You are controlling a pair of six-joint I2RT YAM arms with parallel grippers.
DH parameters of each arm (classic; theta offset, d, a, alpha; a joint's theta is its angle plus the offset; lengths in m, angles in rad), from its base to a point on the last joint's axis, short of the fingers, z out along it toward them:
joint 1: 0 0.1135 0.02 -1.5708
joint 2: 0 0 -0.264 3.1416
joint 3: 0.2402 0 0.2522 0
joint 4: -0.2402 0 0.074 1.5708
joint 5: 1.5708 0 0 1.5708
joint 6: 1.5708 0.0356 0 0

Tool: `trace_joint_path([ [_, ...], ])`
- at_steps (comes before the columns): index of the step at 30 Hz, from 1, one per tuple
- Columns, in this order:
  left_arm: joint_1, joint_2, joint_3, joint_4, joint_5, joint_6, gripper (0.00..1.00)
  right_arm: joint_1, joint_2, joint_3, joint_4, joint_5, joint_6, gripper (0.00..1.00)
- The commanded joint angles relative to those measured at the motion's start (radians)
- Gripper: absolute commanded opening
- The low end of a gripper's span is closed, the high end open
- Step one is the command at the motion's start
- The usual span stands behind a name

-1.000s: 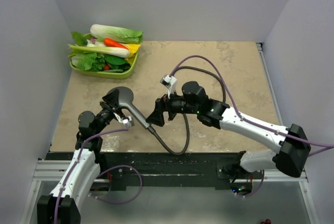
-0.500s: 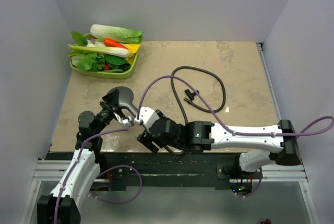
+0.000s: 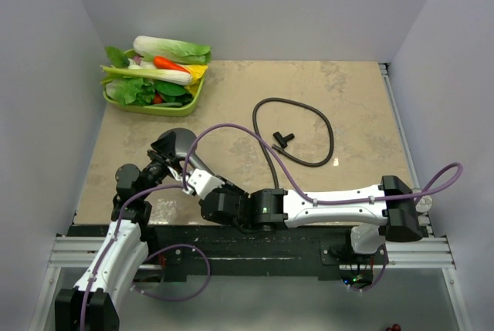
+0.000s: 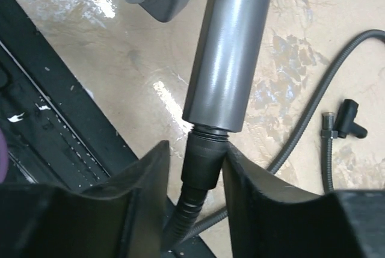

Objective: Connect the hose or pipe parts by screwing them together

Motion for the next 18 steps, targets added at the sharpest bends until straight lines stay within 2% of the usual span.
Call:
trace_joint_path([
  [1, -0.004, -0.018, 0.039, 0.102, 0.021, -0.032, 0.0, 0.003, -0.022, 0.044, 0.061, 0.049, -0.005, 0.35],
  [3, -0.004, -0.02, 0.035, 0.105, 0.025, -0.035, 0.0, 0.003, -0.022, 0.038, 0.076, 0.045, -0.004, 0.29],
  [4, -0.002, -0.022, 0.035, 0.105, 0.025, -0.036, 0.0, 0.003, -0.022, 0.034, 0.079, 0.04, 0.002, 0.2],
  [6, -0.004, -0.025, 0.036, 0.107, 0.025, -0.036, 0.0, 0.003, -0.026, 0.021, 0.093, 0.023, 0.008, 0.11],
  [7, -0.004, -0.026, 0.038, 0.107, 0.024, -0.036, 0.0, 0.001, -0.037, 0.014, 0.104, 0.011, 0.013, 0.02],
  [9, -0.004, -0.026, 0.041, 0.107, 0.024, -0.036, 0.0, -0.009, -0.055, -0.011, 0.136, -0.023, 0.024, 0.0],
  [12, -0.004, -0.028, 0.044, 0.103, 0.022, -0.038, 0.0, -0.054, -0.117, -0.071, 0.219, -0.154, 0.063, 0.0],
  [18, -0.002, -0.023, 0.055, 0.1, 0.024, -0.041, 0.0, -0.18, -0.204, -0.17, 0.334, -0.493, 0.155, 0.0],
])
